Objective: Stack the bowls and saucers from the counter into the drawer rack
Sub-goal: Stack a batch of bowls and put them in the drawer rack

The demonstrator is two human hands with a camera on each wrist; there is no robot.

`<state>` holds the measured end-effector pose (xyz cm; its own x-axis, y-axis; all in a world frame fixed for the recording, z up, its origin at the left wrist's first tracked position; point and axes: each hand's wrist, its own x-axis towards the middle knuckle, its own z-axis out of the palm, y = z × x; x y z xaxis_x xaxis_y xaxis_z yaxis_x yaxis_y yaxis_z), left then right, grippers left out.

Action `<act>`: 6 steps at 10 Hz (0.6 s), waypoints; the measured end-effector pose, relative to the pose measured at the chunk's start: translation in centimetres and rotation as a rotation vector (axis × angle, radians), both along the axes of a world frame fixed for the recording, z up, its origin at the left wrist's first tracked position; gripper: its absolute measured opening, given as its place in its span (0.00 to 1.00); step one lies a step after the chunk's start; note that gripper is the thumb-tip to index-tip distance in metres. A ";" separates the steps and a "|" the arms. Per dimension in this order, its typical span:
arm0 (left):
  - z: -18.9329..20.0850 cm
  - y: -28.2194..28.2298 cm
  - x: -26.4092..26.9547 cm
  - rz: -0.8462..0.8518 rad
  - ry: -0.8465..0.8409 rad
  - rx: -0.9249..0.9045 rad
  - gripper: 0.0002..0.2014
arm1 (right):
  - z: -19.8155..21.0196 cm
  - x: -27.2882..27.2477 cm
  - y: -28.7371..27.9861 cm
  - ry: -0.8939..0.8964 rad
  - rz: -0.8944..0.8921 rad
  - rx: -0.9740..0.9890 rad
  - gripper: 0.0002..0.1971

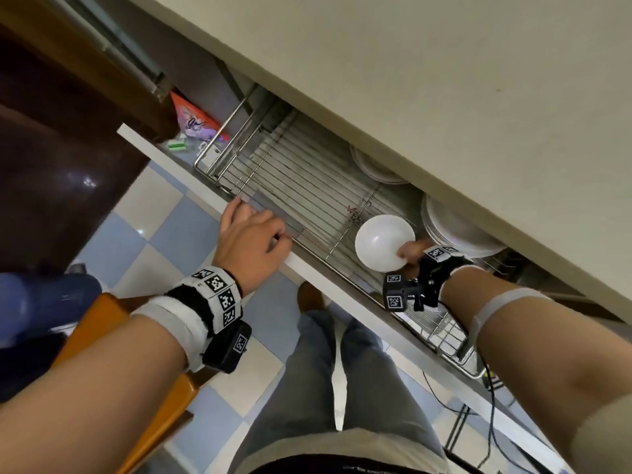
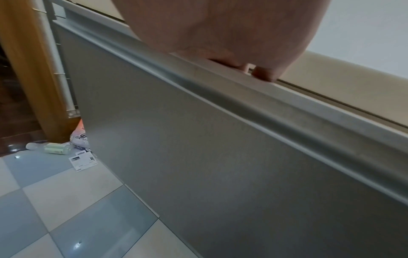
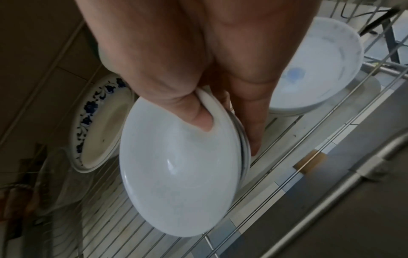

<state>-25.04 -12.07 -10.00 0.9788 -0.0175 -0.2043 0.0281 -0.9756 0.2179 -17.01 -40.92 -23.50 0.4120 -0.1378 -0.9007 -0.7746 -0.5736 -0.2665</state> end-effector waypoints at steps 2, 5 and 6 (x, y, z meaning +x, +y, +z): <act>-0.3 -0.1 0.0 0.024 -0.040 -0.004 0.12 | -0.6 -0.2 -0.7 0.056 0.033 0.106 0.23; 0.1 -0.2 0.3 0.023 0.021 0.016 0.12 | -0.9 -0.5 -0.7 0.034 0.027 0.080 0.25; 0.3 -0.2 0.5 0.023 0.041 0.024 0.14 | -1.0 -0.4 -0.5 0.015 0.048 0.089 0.25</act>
